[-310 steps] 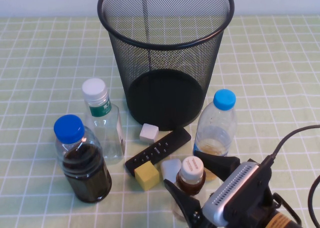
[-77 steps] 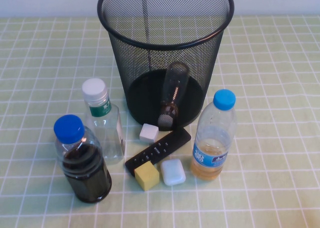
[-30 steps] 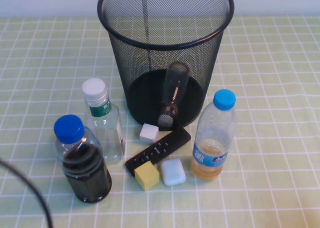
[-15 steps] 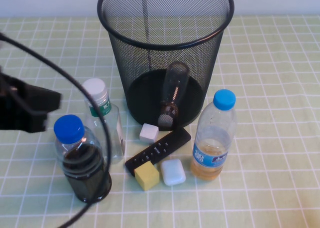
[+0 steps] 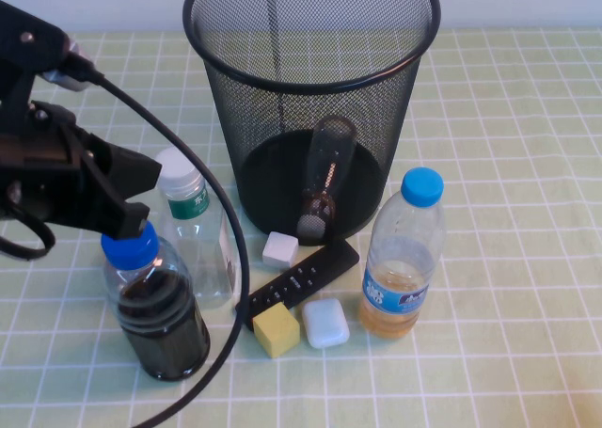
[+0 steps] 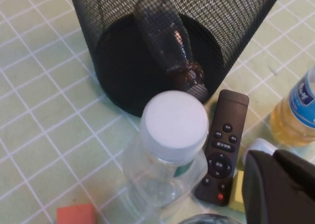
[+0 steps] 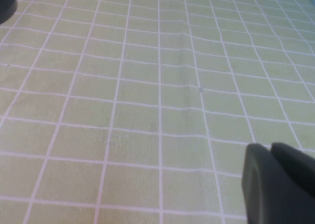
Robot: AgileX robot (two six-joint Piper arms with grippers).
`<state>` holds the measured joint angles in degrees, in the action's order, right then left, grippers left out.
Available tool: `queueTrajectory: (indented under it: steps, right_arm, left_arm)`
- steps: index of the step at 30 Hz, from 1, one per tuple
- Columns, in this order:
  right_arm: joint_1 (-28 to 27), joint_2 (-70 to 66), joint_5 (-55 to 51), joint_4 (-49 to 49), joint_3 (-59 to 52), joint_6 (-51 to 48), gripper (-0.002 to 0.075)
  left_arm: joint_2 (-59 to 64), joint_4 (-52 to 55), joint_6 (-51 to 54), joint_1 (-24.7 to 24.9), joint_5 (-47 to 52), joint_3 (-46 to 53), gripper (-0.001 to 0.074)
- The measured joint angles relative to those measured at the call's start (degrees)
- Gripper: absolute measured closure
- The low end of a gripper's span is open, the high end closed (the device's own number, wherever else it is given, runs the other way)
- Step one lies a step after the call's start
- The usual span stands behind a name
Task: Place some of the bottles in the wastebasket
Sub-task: Pick up a bottle from the table with left arm
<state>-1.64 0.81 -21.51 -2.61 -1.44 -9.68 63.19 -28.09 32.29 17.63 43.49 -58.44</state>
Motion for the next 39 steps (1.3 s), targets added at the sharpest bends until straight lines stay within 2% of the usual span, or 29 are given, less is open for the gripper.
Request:
queueTrajectory:
  steps: [4,7,9,12,14,17,22,39]
  right_arm:
    - [0.0,0.0,0.0,0.0,0.0,0.0,0.0734]
    - [0.0,0.0,0.0,0.0,0.0,0.0,0.0734]
    - [0.0,0.0,0.0,0.0,0.0,0.0,0.0734]
    - [0.0,0.0,0.0,0.0,0.0,0.0,0.0734]
    - [0.0,0.0,0.0,0.0,0.0,0.0,0.0734]
    - [0.0,0.0,0.0,0.0,0.0,0.0,0.0734]
    - [0.0,0.0,0.0,0.0,0.0,0.0,0.0734]
    - [0.0,0.0,0.0,0.0,0.0,0.0,0.0734]
  left_arm:
    - [0.1,0.1,0.1,0.0,-1.7,0.0,0.0734]
    - [0.4,0.1,0.6,0.0,-3.6,-0.1,0.0667]
    - [0.4,0.1,2.4,0.0,-4.1,-0.1,0.0566]
    - [1.0,-1.9,4.8,0.0,-4.3,-0.1,0.0351]
    - [1.9,-3.8,6.6,0.0,-4.7,-0.2,0.0239]
    - [4.2,-5.3,7.9,0.0,-5.4,-0.2,0.016]
    - [8.0,-5.5,9.3,0.0,-7.3,-0.3,0.0131]
    - [14.5,-5.5,11.0,0.0,-11.4,-0.4,0.0134]
